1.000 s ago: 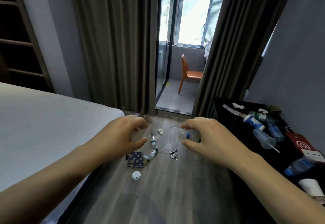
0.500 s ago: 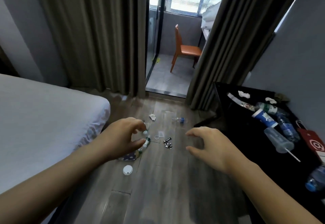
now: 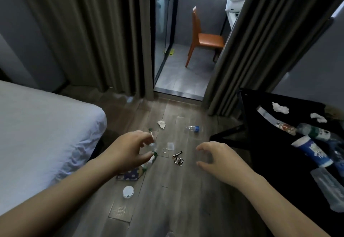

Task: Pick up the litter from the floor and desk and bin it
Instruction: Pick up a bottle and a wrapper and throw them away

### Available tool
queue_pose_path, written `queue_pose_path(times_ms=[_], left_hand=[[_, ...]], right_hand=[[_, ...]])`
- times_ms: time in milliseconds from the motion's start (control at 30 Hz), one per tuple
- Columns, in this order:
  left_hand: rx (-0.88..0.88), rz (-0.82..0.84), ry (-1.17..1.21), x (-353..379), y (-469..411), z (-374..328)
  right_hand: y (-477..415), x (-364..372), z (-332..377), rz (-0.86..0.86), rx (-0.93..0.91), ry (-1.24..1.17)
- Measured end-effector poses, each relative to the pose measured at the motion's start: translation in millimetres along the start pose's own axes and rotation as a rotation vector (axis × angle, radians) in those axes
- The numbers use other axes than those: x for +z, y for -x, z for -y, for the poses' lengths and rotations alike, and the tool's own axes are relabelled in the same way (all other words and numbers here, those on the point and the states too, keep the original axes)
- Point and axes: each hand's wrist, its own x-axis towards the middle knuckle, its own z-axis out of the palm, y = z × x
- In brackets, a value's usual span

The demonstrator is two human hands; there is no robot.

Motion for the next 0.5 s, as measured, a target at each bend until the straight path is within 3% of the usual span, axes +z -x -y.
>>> queue_pose_path(times_ms=[500], left_hand=[[-0.14,0.185,0.099,51,-197,93]], right_hand=[[-204,25,-74,0.167,0.116,-0.006]])
